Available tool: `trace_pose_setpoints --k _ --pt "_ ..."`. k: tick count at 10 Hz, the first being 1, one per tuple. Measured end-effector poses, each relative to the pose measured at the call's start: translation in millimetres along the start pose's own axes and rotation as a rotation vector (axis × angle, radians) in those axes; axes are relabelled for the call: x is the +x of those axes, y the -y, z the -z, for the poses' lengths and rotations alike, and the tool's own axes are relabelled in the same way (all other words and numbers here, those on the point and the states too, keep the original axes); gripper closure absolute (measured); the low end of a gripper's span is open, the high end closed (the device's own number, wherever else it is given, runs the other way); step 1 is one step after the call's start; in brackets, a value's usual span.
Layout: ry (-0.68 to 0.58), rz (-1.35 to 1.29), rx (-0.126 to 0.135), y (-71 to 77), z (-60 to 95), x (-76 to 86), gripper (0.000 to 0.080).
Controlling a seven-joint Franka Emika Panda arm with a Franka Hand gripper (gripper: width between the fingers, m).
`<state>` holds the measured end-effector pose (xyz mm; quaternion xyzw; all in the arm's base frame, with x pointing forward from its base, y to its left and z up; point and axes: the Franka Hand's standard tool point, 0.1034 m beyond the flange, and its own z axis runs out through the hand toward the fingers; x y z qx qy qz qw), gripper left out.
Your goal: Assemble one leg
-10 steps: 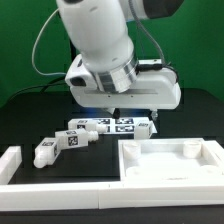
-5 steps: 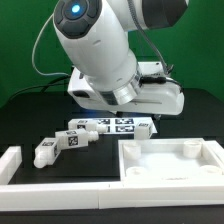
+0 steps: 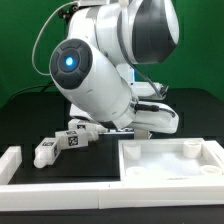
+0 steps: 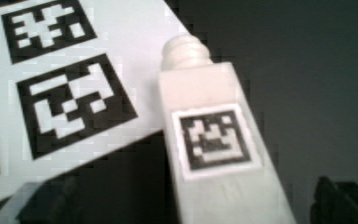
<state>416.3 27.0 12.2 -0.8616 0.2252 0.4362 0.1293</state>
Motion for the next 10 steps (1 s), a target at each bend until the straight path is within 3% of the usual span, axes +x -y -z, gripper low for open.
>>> trace_pose_setpoints --k 2,4,6,9,10 --pt "-0.005 -0.017 -0.024 11.7 -11.1 -3.7 0.0150" --pt "-0.005 -0.014 -0.020 9.7 -10.5 -2.8 0.0177" --pt "-0.004 -0.014 -0.021 9.6 -10.9 -2.7 0.0520" --pt "-0.014 -0.002 -0.019 14.3 -4.8 -6.3 0.0516" --pt "-0.024 0.027 -0.013 24.1 12.4 -15.7 0.0516"
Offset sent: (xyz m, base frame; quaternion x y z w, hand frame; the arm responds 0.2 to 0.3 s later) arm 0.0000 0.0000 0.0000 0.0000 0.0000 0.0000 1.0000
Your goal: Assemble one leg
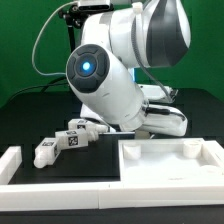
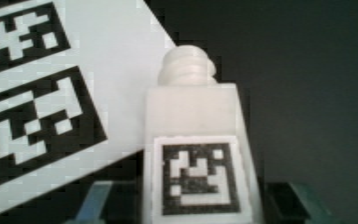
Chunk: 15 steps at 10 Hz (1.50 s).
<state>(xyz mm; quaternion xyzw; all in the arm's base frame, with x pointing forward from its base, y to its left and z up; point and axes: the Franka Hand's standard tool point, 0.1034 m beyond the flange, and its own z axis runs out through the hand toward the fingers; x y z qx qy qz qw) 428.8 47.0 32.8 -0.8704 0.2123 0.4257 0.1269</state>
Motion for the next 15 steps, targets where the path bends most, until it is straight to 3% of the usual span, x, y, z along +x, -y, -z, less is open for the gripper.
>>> trace_pose_setpoints --k 2,3,4,7,8,9,10,11,13,15 --pt "-0.098 0.067 0.002 27.9 50.3 -24.0 0.0516" --pt "-0.163 0.081 -0.016 39.7 67.2 -28.4 0.0516" --pt "-0.246 0.079 -0.023 48.9 74.2 -24.4 0.0515" --pt "-0.459 0.108 -0.002 49.3 73.4 -15.7 0.0515" --pt "-0.524 0.152 -0.027 42.7 72.4 -4.7 0.0515" --pt "-0.567 0.184 -0.054 45.1 87.6 -2.8 0.0515" --pt "-0.655 0.231 -0.064 60.3 121.6 -3.0 0.0515" --pt "-0.741 0.267 -0.070 73.1 139.1 -1.7 0.0515" --pt "-0.873 0.310 -0.091 102.1 159.2 -5.0 0.0515" --pt "-1.002 0.321 -0.057 100.0 156.3 0.7 0.0515"
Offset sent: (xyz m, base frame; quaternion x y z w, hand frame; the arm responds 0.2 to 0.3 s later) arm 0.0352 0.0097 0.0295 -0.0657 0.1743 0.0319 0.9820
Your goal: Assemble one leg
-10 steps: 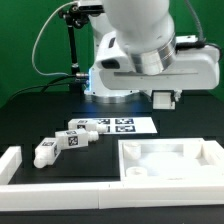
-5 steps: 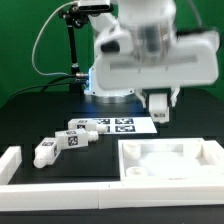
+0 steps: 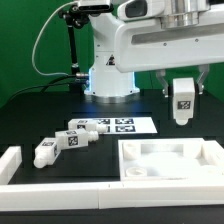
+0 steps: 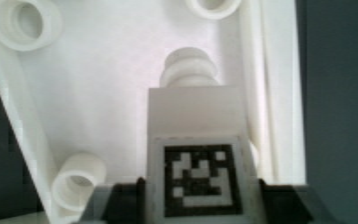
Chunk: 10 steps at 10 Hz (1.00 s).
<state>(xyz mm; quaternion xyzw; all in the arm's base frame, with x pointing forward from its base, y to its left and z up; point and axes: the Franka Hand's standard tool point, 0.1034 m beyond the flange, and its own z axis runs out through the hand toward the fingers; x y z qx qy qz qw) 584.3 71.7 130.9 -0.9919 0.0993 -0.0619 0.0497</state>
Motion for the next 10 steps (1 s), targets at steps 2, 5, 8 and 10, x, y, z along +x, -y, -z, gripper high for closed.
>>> trace_pose_setpoints --k 2,5,8,10 --pt "-0.165 0.020 0.014 5.3 -2.4 5.1 0.0515" --pt "-0.395 0.095 0.040 36.4 -17.0 22.6 0.0515" --pt "-0.442 0.126 0.032 38.6 -20.8 25.4 0.0515" --pt "-0.439 0.143 0.026 37.3 -21.3 26.0 0.0515"
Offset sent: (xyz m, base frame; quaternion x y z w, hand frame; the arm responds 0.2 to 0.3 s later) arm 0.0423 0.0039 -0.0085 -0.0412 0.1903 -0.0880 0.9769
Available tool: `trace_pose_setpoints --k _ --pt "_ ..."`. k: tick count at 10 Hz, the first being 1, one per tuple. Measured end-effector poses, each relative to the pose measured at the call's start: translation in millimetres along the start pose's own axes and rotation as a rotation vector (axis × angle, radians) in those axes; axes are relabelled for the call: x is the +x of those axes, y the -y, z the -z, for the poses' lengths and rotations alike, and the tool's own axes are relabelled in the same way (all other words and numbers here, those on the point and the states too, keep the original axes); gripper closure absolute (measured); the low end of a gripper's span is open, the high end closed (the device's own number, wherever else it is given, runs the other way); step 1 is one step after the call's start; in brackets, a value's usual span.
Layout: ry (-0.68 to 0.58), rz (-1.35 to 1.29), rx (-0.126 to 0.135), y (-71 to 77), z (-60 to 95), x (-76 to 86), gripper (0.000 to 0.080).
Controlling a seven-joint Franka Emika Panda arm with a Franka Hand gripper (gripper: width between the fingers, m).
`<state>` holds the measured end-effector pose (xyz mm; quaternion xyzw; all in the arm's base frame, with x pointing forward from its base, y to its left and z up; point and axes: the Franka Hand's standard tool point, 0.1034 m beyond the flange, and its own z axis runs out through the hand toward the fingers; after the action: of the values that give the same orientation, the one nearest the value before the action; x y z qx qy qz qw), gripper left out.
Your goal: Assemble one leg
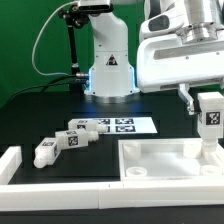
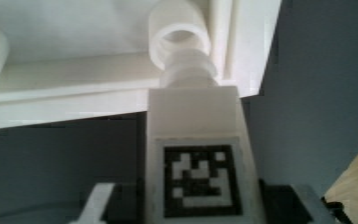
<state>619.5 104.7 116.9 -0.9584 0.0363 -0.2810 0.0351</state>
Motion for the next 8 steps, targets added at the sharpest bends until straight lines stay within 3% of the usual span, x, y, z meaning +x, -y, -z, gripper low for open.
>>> trace_pose_setpoints --k 1,3,4,8 --pt "0.023 0.045 -0.006 -2.1 -3.6 3.7 0.0515" --pt "0.016 0.097 0.001 9.7 -13.1 14.1 0.0515" --pt "0.005 0.118 -0.008 2.0 -18.5 10.6 0.0515" --pt "0.010 0.120 -0.008 2.5 -19.2 9.7 0.0515"
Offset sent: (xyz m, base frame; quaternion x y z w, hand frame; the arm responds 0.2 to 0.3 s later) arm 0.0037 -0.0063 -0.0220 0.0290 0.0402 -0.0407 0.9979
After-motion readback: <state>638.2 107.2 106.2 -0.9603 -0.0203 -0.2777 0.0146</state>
